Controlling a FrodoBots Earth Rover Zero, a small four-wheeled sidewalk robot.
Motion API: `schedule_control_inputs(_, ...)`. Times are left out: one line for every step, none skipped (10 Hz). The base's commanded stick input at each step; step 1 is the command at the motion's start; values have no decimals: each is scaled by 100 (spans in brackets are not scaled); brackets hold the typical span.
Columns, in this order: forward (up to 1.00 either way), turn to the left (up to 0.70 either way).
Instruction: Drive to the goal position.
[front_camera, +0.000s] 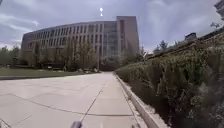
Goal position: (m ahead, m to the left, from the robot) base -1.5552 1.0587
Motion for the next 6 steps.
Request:
schedule_control_inputs(0, 0)
schedule_control_inputs(2, 0)
schedule_control_inputs(4, 0)
schedule_control_inputs(3, 0)
schedule_control_inputs(1, 0)
schedule_control_inputs(4, 0)
